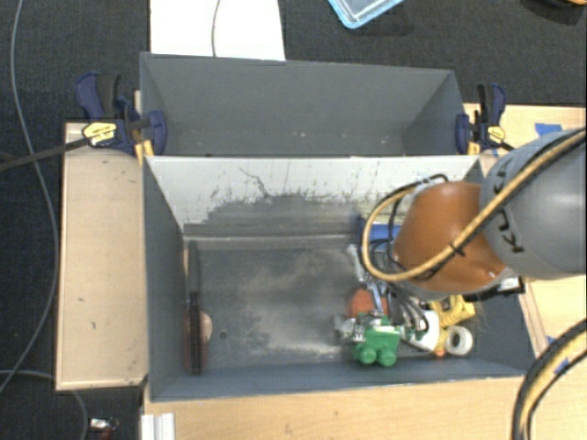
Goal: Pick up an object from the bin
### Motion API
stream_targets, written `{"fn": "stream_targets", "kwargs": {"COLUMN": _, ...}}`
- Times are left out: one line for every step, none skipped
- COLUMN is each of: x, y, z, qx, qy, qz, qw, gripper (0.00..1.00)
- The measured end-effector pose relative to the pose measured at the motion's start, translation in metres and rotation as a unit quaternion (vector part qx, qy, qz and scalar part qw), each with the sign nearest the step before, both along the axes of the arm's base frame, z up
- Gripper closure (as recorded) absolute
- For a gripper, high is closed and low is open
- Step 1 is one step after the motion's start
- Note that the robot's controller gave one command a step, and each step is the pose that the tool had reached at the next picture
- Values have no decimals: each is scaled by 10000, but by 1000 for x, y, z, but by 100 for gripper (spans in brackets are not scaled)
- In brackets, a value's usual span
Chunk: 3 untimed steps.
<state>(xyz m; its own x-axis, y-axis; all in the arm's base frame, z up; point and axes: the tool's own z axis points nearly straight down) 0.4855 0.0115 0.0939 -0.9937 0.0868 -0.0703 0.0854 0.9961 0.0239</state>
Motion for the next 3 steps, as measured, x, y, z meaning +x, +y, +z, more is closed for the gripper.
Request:
{"fn": "stream_targets", "kwargs": {"x": 0, "y": -17, "z": 0, "qx": 3, "qy": -2, "qz": 73, "qw": 10000, "gripper": 100}}
{"fn": "stream_targets", "kwargs": {"x": 0, "y": -28, "z": 60, "qx": -24, "qy": 10, "qz": 516, "qw": 9987, "gripper": 100}}
{"fn": "stream_targets", "kwargs": {"x": 1, "y": -30, "z": 60, "qx": -23, "qy": -62, "qz": 404, "qw": 9992, "gripper": 100}}
